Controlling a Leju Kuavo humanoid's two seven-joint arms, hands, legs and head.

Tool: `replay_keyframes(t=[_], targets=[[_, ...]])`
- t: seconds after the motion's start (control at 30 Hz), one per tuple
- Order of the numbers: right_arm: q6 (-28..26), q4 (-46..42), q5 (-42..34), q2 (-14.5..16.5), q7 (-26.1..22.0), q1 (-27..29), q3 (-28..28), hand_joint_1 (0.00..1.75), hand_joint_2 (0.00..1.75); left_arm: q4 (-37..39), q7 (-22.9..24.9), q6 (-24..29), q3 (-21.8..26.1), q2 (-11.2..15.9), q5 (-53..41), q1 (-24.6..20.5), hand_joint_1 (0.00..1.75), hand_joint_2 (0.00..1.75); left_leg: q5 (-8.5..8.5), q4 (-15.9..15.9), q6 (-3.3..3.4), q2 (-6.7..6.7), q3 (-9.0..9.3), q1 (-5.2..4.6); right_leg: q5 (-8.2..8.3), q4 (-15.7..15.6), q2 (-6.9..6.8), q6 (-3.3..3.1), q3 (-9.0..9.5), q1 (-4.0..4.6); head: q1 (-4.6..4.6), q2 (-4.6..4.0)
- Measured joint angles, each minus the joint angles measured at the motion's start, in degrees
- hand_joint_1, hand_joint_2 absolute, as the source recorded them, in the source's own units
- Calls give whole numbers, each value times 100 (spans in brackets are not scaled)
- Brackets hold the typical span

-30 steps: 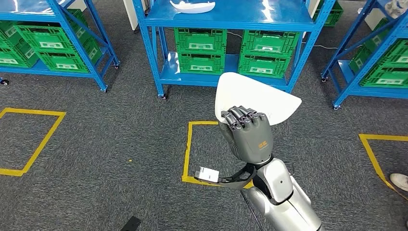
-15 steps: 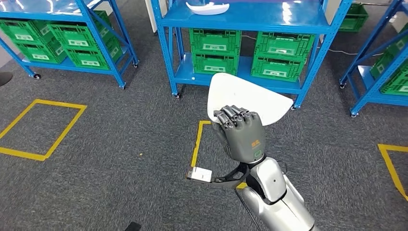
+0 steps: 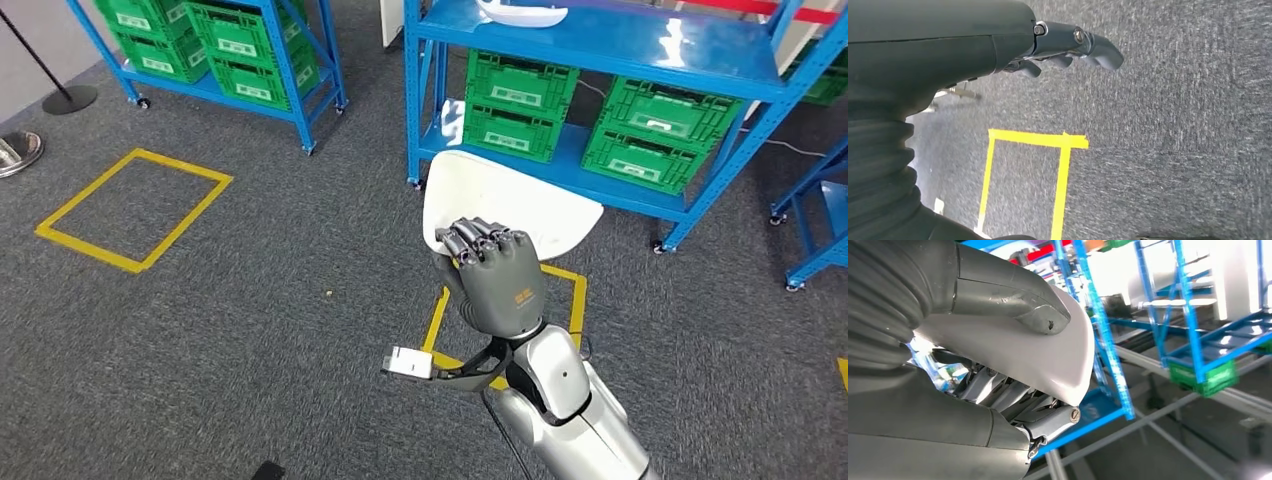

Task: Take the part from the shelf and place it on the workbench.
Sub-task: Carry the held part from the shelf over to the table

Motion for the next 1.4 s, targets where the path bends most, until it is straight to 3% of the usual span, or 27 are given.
replay_keyframes(t=[0.07, 0.1, 0.13, 0.2, 0.27, 0.3, 0.37, 0.43, 0.47, 0.53, 0.6, 0.63, 0.67, 0.73, 0.8, 0.83, 0.9, 0.97, 1.03, 1.1, 1.13, 1.17, 1.2, 1.27, 1.33, 1.4], targets=[[20, -9, -17, -16, 10, 63, 0, 168, 175, 0, -14, 1, 2, -11, -9, -14, 0, 175, 16, 11, 27, -129, -34, -2, -315, 736, 170, 18, -356, 0, 2, 0], [38, -10, -43, -24, 15, 100, 0, 168, 175, 0, -19, -1, 2, -17, -16, -12, 0, 175, 19, 22, 29, -200, -47, -4, -336, 914, 191, 19, -449, 1, 3, 0], [55, -14, -64, -28, 20, 132, -1, 168, 175, 0, -20, -3, 2, -19, -26, -9, 0, 175, 20, 37, 27, -276, -57, -4, -238, 861, 203, 14, -431, -1, 3, 0], [74, -34, -77, -30, 28, 164, -3, 168, 175, 0, -21, -7, 2, -23, -43, -10, 0, 175, 24, 73, 10, -423, -70, -1, 145, 167, 312, -8, -98, -23, 3, 0], [80, -61, -75, -31, 32, 174, -6, 168, 175, -1, -22, -11, 2, -27, -51, -24, 0, 175, 38, 100, -49, -551, -97, -11, 359, -471, 484, -33, 204, -32, 1, 0], [83, -70, -65, -32, 42, 178, -9, 168, 175, -2, -22, -14, 2, -29, -52, -27, 0, 175, 53, 97, -89, -599, -115, -14, 376, -597, 532, -54, 255, -28, 1, 0], [88, -86, 3, -29, 92, 187, -19, 168, 175, -1, -19, -16, 3, -27, -55, -19, 0, 175, 101, 59, -177, -692, -154, -6, 407, -621, 459, -119, 254, -15, 4, 0], [80, -93, 87, -15, 143, 193, -35, 168, 175, 1, -7, -16, 5, -28, -57, -8, 0, 175, 63, 128, -231, -560, -218, -11, 459, -666, 340, -207, 275, -24, -11, 0], [73, -94, 113, -7, 157, 198, -43, 168, 175, 2, 1, -16, 6, -30, -57, -13, 0, 175, -46, 307, -251, -414, -306, -20, 481, -690, 271, -244, 285, -35, -26, 0], [61, -93, 142, 0, 183, 233, -55, 168, 175, 2, 10, -16, 7, -38, -57, -30, 0, 175, -410, 991, -285, -126, -599, -28, 493, -702, 125, -279, 280, -28, -54, 0], [91, -90, 171, 0, 200, 293, -61, 168, 175, 2, 10, -15, 7, -42, -57, -27, 0, 175, -638, 1591, -311, -46, -843, -20, 487, -699, -40, -286, 273, -20, -55, 0], [128, -88, 183, 0, 206, 322, -61, 168, 175, 2, 10, -15, 8, -43, -57, -17, 0, 175, -604, 1607, -314, -30, -825, -18, 483, -697, -120, -285, 272, -20, -55, 0], [175, -87, 192, 0, 213, 343, -61, 168, 175, 2, 9, -14, 8, -44, -57, -7, 0, 175, -475, 1390, -309, 2, -688, -17, 476, -693, -196, -278, 273, -20, -55, 0], [265, -87, 198, 0, 227, 362, -63, 168, 175, -1, 5, -14, 9, -44, -60, -6, 0, 175, -183, 599, -272, 221, -234, -45, 451, -680, -330, -244, 285, -6, -56, 0], [353, -91, 195, 0, 232, 370, -73, 168, 175, -4, 4, -11, 9, -53, -68, -20, 0, 175, -73, 112, -192, 392, 26, -86, 425, -671, -443, -191, 298, 28, -49, 0], [404, -92, 193, 0, 232, 373, -79, 168, 175, -4, 7, -9, 9, -58, -77, -20, 0, 175, -90, 67, -150, 386, 35, -106, 419, -679, -498, -160, 307, 46, -45, 0], [489, -97, 190, 0, 230, 377, -90, 168, 175, -3, 13, -8, 9, -63, -95, -6, 0, 175, -60, 44, -77, 235, 24, -90, 399, -693, -569, -91, 335, 43, -43, 0], [534, -114, 189, -2, 220, 377, -100, 168, 175, -4, 19, -6, 9, -70, -104, -2, 0, 175, -27, 6, -3, 97, 32, -60, 240, -491, -308, -24, 269, 15, -34, 0], [550, -129, 189, -17, 215, 391, -108, 168, 175, -6, 20, -5, 9, -81, -107, -22, 0, 175, -4, -8, 48, -50, 21, -49, -115, 186, 70, 0, -43, 0, -21, 0], [566, -132, 189, -41, 217, 425, -113, 168, 175, -5, 19, -6, 9, -90, -112, -29, 0, 175, 5, 1, 67, -223, -2, -58, -359, 891, 184, -10, -412, 9, -15, 0], [571, -132, 191, -49, 217, 443, -114, 168, 175, -4, 20, -6, 9, -92, -116, -21, 0, 175, 7, 9, 67, -314, -8, -61, -323, 986, 198, -22, -480, 15, -15, 0], [577, -134, 193, -55, 216, 455, -114, 168, 175, -4, 23, -9, 9, -93, -122, -13, 0, 175, 10, 20, 66, -404, -10, -63, -175, 837, 214, -42, -430, 17, -14, 0], [584, -138, 196, -57, 215, 462, -114, 168, 175, -4, 25, -11, 9, -93, -131, -9, 0, 175, 12, 33, 60, -494, -11, -62, 49, 479, 264, -65, -272, 17, -14, 0], [612, -150, 191, -70, 201, 470, -116, 168, 175, -4, 28, -17, 9, -100, -155, -9, 0, 175, 19, 60, 26, -655, -31, -60, 376, -305, 549, -116, 80, 4, -19, 0], [659, -166, 155, -91, 175, 481, -120, 168, 175, -4, 24, -21, 9, -108, -169, -5, 0, 175, 44, 62, -47, -785, -77, -47, 446, -631, 720, -144, 211, 8, -20, 0], [711, -182, 97, -104, 138, 488, -122, 168, 175, -3, 16, -23, 9, -102, -170, 17, 0, 175, 82, 34, -131, -889, -120, -35, 483, -674, 586, -186, 234, 11, -16, 0]])
